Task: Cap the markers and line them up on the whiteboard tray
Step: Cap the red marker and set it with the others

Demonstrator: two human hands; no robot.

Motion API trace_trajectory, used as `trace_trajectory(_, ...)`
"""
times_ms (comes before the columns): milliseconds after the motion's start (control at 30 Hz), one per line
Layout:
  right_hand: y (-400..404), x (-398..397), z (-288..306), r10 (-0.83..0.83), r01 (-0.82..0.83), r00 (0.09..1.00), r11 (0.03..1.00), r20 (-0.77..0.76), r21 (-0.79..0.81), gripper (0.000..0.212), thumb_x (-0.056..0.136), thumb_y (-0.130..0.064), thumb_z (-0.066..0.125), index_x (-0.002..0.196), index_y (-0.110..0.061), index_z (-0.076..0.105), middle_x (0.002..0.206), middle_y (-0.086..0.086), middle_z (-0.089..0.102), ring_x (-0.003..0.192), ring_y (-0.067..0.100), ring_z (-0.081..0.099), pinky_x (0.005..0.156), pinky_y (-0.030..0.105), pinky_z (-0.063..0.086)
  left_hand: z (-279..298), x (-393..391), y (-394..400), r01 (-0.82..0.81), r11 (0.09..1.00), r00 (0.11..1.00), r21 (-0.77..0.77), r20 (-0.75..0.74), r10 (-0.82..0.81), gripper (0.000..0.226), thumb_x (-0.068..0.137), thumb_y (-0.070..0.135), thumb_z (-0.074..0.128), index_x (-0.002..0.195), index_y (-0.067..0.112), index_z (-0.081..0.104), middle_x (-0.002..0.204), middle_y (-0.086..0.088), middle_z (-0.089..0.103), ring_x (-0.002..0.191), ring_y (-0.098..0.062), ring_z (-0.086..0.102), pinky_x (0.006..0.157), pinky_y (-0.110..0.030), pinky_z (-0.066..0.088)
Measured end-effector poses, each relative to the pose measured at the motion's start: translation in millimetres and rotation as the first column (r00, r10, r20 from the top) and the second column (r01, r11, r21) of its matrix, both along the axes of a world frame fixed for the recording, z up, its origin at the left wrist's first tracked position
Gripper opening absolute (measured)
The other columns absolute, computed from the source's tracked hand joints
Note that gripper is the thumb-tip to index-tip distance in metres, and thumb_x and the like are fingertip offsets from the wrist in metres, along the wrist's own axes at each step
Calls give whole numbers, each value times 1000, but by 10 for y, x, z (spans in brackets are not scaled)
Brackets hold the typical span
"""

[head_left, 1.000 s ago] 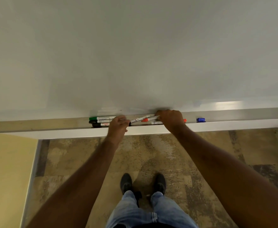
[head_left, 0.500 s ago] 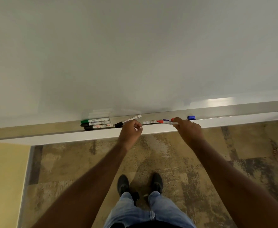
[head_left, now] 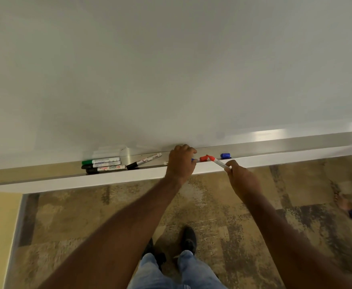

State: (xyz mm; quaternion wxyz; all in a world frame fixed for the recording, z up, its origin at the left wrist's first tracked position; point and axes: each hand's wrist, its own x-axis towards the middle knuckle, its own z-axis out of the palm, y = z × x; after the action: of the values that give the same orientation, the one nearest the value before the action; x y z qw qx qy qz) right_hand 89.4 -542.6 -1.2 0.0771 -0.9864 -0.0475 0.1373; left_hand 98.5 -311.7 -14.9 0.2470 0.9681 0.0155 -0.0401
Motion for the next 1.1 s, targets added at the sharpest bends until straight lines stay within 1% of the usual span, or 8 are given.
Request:
trace_trajectory(133, -40, -47, 17, -16, 17, 1000, 1000, -15, 13, 23, 110, -35, 43, 124, -19, 54, 72, -7, 61, 49, 9, 52, 41, 25, 35, -14, 78, -163, 113, 985, 993, 127, -54, -107, 39, 98, 35, 68, 135, 22, 66, 131, -1, 66, 122, -28, 58, 99, -44, 43)
trace_trajectory(267, -108, -101, -7, -14, 17, 997, 999, -70, 33, 23, 110, -33, 44, 126, -19, 52, 69, -9, 60, 50, 10, 59, 41, 23, 40, -69, 102, -268, 174, 968, 983, 182, -82, -162, 35, 99, 36, 66, 132, 25, 70, 128, 0, 63, 121, -26, 56, 99, -42, 40)
trace_trajectory(467, -164, -165, -10, -42, 49, 995, 997, -92, 67, 24, 111, -32, 44, 127, -18, 53, 69, -11, 59, 49, 10, 58, 41, 23, 40, -93, 129, -371, 132, 971, 990, 197, -75, -119, 31, 98, 35, 70, 126, 22, 71, 125, -1, 66, 119, -24, 58, 100, -40, 40)
trace_trajectory(633, -175, -198, -30, -57, 67, 993, 993, -102, 101, 25, 111, -34, 43, 127, -18, 53, 69, -10, 60, 50, 12, 60, 42, 27, 47, -77, 160, -362, 61, 994, 998, 89, -40, -58, 19, 97, 33, 70, 113, 24, 74, 114, 2, 74, 112, -25, 60, 93, -41, 39)
trace_trajectory(767, -102, -230, -2, -42, 63, 988, 989, -148, 136, 26, 111, -36, 42, 128, -18, 53, 73, -10, 62, 53, 13, 62, 43, 25, 48, -20, 31, -260, -150, 963, 988, -226, -61, 140, 24, 101, 28, 64, 122, 25, 75, 115, 1, 75, 111, -23, 64, 97, -42, 49)
trace_trajectory(833, -32, -255, 19, -26, 51, 986, 987, -165, 150, 27, 111, -36, 43, 129, -18, 53, 76, -10, 63, 54, 12, 63, 44, 22, 45, 63, -95, -175, -317, 813, 948, -488, -180, 262, 24, 102, 26, 66, 124, 20, 73, 115, 2, 75, 106, -16, 67, 96, -37, 56)
trace_trajectory(900, 68, -278, 39, 2, 27, 984, 987, -181, 156, 28, 111, -37, 43, 130, -19, 53, 78, -9, 63, 54, 11, 62, 44, 20, 43, 150, -241, -85, -483, 583, 875, -653, -331, 354, 23, 100, 23, 69, 121, 16, 71, 109, 4, 74, 101, -12, 69, 90, -27, 56)
trace_trajectory(1100, 459, -346, 90, 116, -78, 966, 983, -231, 165, 29, 111, -39, 41, 134, -24, 50, 87, -7, 68, 62, 10, 66, 53, 23, 58, 254, -666, 193, -606, 102, 757, -789, -534, 376, 23, 100, 18, 71, 122, 11, 66, 113, -8, 80, 102, -24, 79, 91, -39, 65)
